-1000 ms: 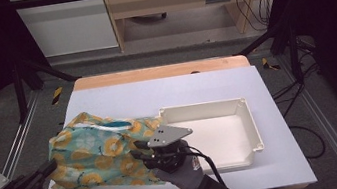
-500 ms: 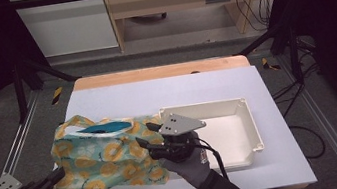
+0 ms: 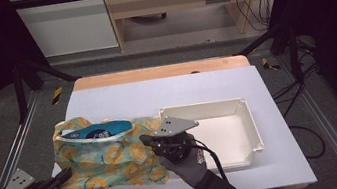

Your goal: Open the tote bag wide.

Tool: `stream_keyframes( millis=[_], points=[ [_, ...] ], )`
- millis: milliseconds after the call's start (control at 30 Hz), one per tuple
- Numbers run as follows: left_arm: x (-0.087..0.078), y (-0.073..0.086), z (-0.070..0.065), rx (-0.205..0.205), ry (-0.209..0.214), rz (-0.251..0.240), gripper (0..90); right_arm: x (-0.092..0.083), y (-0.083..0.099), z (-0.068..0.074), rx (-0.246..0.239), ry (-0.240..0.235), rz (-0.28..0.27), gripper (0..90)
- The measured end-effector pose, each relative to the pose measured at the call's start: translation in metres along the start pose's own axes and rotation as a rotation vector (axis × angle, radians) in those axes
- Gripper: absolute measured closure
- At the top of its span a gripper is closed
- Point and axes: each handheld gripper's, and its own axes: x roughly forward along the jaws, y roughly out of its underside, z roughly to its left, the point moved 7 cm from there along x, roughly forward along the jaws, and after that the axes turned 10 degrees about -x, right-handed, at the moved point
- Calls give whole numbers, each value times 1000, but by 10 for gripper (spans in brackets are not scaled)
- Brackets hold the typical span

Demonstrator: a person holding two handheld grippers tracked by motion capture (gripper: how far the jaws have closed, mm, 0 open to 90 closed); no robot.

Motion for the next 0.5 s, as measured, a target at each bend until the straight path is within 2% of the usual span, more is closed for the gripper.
stream_keyframes(
  millis=[167,300,433,467,500],
  points=[
    [-3,-4,-1,-12,1,-24,848,-1,3,1,-2,-10,12,900],
    [-15,-16,-6,-4,-12,-84,714,-1,4,1,2,-12,13,900],
    [-28,-32,-10,21,-35,-140,586,-3,3,0,2,-4,0,900],
    [-29,-36,-11,26,-37,-143,568,-4,1,-1,0,2,-11,894],
    [-29,-40,-11,29,-39,-149,566,-5,0,-1,3,6,-22,852]
  ],
)
